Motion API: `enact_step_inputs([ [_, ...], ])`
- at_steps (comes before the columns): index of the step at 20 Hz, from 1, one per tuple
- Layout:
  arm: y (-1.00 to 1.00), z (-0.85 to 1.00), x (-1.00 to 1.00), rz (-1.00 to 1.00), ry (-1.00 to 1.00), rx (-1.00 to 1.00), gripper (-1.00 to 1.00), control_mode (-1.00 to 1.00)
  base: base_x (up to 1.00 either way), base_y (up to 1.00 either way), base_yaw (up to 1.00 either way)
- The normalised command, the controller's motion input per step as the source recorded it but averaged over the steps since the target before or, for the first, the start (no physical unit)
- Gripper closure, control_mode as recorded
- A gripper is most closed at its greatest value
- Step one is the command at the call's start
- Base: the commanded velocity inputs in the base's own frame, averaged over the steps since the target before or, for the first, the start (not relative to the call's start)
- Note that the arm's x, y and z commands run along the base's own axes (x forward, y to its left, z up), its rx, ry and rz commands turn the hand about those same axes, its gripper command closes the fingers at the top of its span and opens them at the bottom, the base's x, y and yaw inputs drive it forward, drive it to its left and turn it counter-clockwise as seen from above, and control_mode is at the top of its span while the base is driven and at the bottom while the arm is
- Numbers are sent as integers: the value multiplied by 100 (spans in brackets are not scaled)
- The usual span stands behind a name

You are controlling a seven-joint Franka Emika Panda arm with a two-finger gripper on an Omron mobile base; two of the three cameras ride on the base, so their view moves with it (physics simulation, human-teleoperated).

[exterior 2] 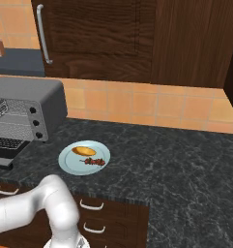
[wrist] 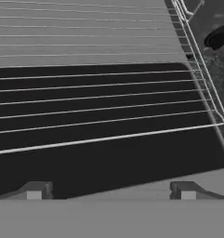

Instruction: Pick up the kebab skewer and baguette bread, and place them inside the toaster oven. Close the toaster oven door and start by setting the timer.

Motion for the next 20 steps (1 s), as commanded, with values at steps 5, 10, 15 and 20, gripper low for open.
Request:
enact_step_inputs([
  [5, -91, 43, -50, -3, 4, 2, -100, -100, 0, 0, 0],
  [10, -100, 13, -16, -2, 5, 6, -100, -100, 0, 0, 0],
  [15, -100, 10, -31, -3, 6, 10, -100, -100, 0, 0, 0],
  [20, -100, 0, -15, -16, 4, 10, -100, -100, 0, 0, 0],
])
